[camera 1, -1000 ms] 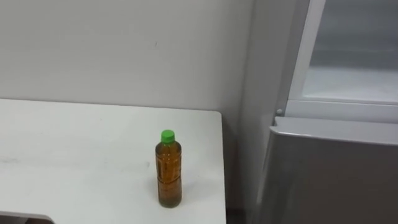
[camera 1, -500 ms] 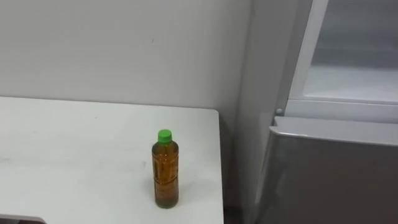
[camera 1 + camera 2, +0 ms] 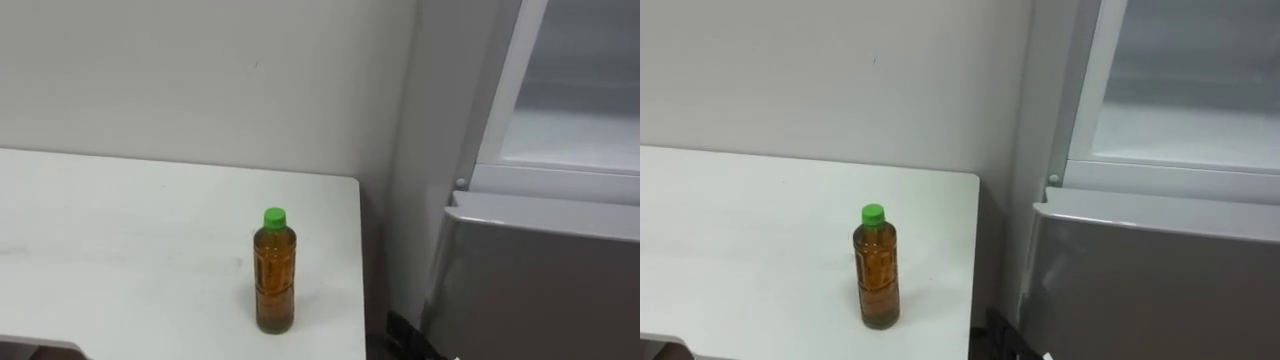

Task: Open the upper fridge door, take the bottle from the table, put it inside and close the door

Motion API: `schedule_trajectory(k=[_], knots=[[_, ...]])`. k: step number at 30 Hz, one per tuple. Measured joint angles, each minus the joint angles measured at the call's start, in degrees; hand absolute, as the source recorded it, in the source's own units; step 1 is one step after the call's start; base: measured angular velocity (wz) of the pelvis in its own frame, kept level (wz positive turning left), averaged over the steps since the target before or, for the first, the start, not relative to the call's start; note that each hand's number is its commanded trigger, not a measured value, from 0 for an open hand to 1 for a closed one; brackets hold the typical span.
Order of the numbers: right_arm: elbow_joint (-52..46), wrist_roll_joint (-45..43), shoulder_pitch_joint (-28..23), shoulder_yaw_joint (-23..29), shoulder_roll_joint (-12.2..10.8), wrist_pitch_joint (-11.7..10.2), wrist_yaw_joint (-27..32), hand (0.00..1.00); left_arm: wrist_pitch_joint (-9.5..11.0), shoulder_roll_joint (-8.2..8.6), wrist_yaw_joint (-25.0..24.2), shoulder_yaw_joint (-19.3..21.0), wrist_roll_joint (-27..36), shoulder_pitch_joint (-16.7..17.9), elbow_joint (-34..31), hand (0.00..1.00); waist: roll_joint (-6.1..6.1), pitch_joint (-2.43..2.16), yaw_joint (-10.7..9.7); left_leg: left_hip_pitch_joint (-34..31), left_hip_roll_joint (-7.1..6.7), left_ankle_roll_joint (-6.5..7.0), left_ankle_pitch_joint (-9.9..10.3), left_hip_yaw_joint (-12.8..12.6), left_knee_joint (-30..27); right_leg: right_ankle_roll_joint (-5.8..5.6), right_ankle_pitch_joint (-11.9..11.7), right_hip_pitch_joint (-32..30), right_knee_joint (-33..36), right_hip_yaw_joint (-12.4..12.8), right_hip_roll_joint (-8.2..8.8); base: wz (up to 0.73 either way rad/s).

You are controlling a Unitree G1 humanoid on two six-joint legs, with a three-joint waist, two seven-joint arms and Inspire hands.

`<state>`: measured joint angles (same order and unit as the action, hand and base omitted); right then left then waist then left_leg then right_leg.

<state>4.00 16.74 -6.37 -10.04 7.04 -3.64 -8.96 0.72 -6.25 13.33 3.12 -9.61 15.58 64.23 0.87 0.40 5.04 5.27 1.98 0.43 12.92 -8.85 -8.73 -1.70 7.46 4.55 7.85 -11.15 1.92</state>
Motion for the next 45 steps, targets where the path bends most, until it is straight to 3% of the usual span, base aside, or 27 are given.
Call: schedule_trajectory(k=[18,29,33,38,43,45], knots=[[-14.5,2.5,1.6,0.1,0.2,0.6,-1.2,0.00,-1.8,0.17,-0.6,0.0,-3.9,-0.3,0.1,0.00,0.08,-0.11,0.1,0.3,0.18,-0.03,0.0,0.2,-0.7,0.00,0.0,0.2,0.6,0.2,-0.01,0.00],[-16.0,3.0,5.5,0.1,0.9,0.6,3.1,0.00,-2.5,0.29,-0.5,-1.3,-4.9,-0.4,0.1,0.00,1.03,-0.74,0.1,0.2,0.27,-0.04,0.0,0.0,-0.9,0.02,0.0,0.2,0.8,-0.1,-0.04,0.00],[-16.0,3.1,6.3,0.1,2.4,0.6,4.8,0.00,-3.2,0.22,-0.6,-1.3,-5.8,-0.6,0.1,0.00,1.17,-0.80,0.1,0.0,0.24,-0.04,0.0,0.6,-0.9,0.02,0.0,0.2,0.8,-0.6,0.00,0.06],[-15.9,3.3,6.6,0.1,2.7,0.7,6.7,0.00,-3.5,0.18,-0.5,-1.3,-5.8,-1.0,0.1,0.00,1.22,-0.71,0.3,0.0,0.24,-0.08,0.0,1.4,-0.9,0.01,0.0,0.5,0.7,-1.4,0.00,0.09],[-12.8,5.4,9.2,0.1,2.9,0.8,8.9,0.00,-4.5,-0.21,-0.5,-1.2,-6.0,-1.8,0.0,0.00,1.72,0.15,1.3,0.1,0.24,-0.09,-0.1,1.4,-0.9,0.01,0.0,0.6,0.7,-1.4,0.00,0.00],[-11.7,6.4,9.7,0.1,2.8,0.8,9.4,0.00,-4.5,-0.17,-0.5,-1.2,-6.2,-2.1,0.0,0.00,1.70,0.17,1.6,0.1,0.23,-0.09,-0.1,1.5,-0.9,0.01,0.0,0.5,0.7,-1.5,0.01,0.00]])
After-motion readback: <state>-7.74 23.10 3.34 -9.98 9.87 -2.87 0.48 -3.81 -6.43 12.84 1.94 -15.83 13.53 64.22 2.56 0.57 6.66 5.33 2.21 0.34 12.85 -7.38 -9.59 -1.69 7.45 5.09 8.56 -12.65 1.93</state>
